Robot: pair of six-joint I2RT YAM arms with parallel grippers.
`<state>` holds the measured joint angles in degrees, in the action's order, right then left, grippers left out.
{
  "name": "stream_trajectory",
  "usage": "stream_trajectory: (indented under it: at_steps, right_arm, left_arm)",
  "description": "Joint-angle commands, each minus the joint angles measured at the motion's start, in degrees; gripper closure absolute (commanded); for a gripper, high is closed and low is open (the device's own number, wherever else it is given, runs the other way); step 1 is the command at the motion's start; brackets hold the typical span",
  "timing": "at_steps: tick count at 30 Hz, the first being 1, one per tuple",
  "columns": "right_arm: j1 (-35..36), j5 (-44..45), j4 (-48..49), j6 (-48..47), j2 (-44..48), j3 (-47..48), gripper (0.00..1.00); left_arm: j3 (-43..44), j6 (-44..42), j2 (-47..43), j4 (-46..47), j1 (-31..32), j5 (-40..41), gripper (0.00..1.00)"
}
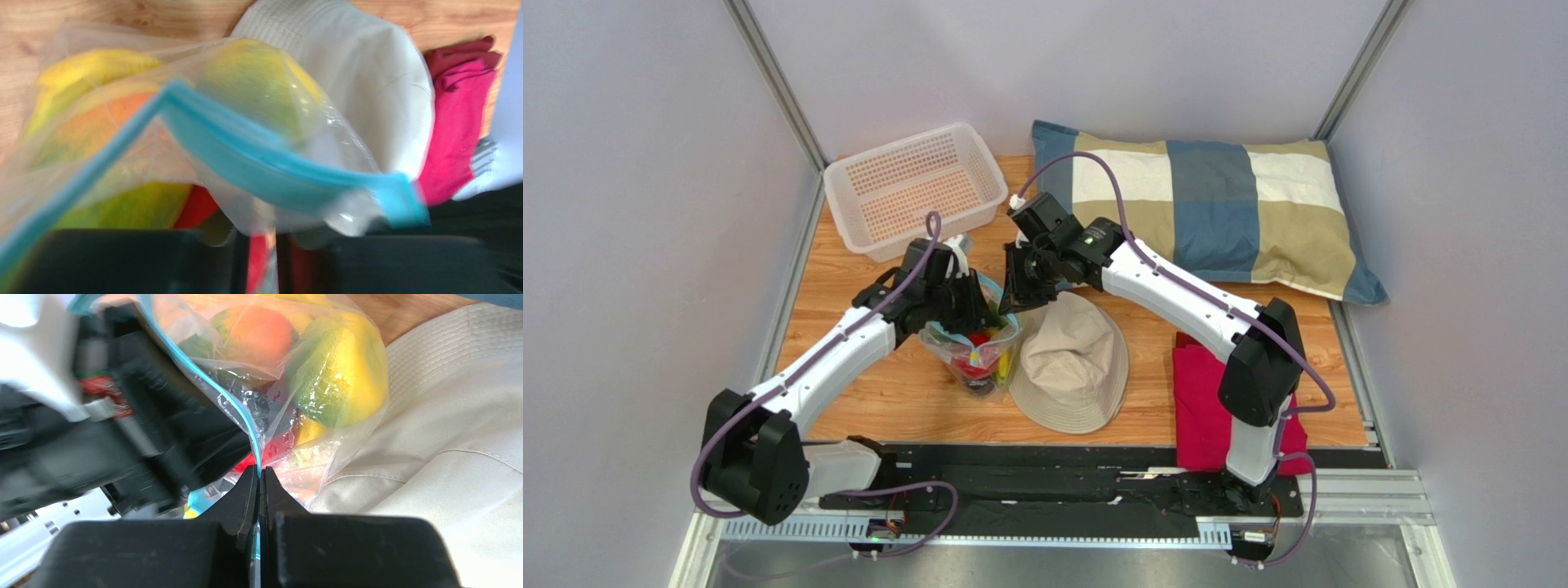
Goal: Open the zip-top bag and remove the fake food
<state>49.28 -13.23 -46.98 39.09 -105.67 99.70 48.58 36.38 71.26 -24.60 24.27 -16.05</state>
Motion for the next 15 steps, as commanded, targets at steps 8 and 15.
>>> stream_trajectory:
  at_steps: [8, 15]
  right_arm:
    - [3.8, -3.4, -0.7, -5.4, 0.9, 6.8, 1.0]
    - [5.0, -2.4, -2.5, -5.3, -0.2, 11.7, 1.0]
  left_arm:
    - [11.3, -9.6, -5.9, -30.2, -0.3, -0.6, 0.41]
    - [11.8, -14.7, -3.3, -33.6, -0.3, -0.6, 0.37]
